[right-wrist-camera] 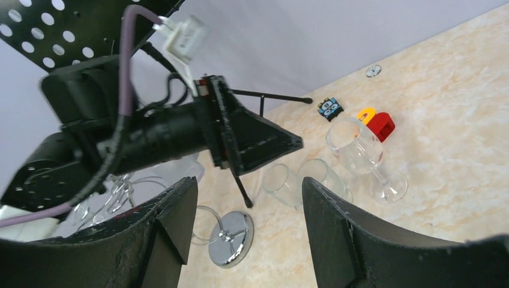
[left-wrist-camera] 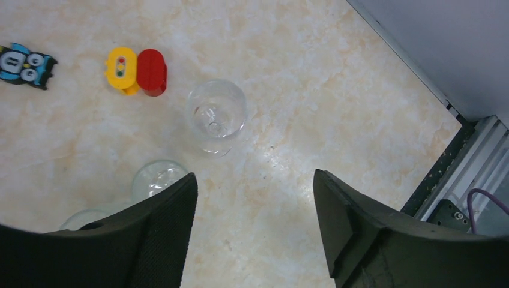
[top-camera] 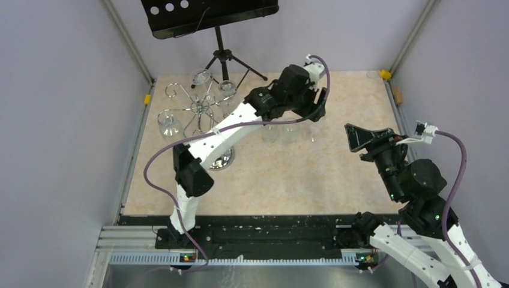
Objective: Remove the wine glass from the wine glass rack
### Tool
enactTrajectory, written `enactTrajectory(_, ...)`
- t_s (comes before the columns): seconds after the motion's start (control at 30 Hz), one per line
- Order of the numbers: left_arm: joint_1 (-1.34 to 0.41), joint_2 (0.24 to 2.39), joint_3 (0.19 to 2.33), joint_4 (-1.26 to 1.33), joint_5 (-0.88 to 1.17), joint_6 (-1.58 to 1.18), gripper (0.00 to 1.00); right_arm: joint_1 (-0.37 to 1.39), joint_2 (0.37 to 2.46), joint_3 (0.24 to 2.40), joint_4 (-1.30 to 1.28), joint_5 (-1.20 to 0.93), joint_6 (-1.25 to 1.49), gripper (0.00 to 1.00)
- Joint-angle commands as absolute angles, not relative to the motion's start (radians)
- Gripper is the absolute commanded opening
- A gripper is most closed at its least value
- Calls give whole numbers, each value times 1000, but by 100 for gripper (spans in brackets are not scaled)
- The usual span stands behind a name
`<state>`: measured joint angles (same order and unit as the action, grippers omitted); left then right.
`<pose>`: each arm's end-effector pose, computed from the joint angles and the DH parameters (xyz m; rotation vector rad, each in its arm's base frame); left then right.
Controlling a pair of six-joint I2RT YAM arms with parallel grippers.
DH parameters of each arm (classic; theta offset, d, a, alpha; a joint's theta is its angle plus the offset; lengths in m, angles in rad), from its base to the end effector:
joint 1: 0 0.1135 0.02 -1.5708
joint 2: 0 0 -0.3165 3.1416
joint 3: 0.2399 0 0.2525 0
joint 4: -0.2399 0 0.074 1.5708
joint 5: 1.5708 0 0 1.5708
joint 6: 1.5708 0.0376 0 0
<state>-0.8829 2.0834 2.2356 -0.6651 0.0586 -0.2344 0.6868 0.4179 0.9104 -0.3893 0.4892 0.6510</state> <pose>0.3194 -0.3921 0.4311 0.7262 2.0438 -0.7258 0.0306 0.0023 0.4218 0.3797 1.4739 0.7215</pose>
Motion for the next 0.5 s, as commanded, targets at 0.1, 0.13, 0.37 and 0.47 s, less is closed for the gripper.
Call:
enactTrajectory(0.1, -868, 1763, 2094, -624, -42, -164, 86, 692, 514, 955, -248, 265, 634, 70)
enactTrajectory(0.13, -866, 1732, 2077, -626, -75, -155, 88, 692, 539, 959, -224, 228, 642, 70)
enactTrajectory(0.37, -807, 1563, 2009, -651, -173, -146, 91, 692, 732, 961, -15, 45, 766, 69)
enactTrajectory(0.47, -771, 1513, 1995, -664, -157, -140, 94, 692, 820, 970, 93, 5, 816, 66)
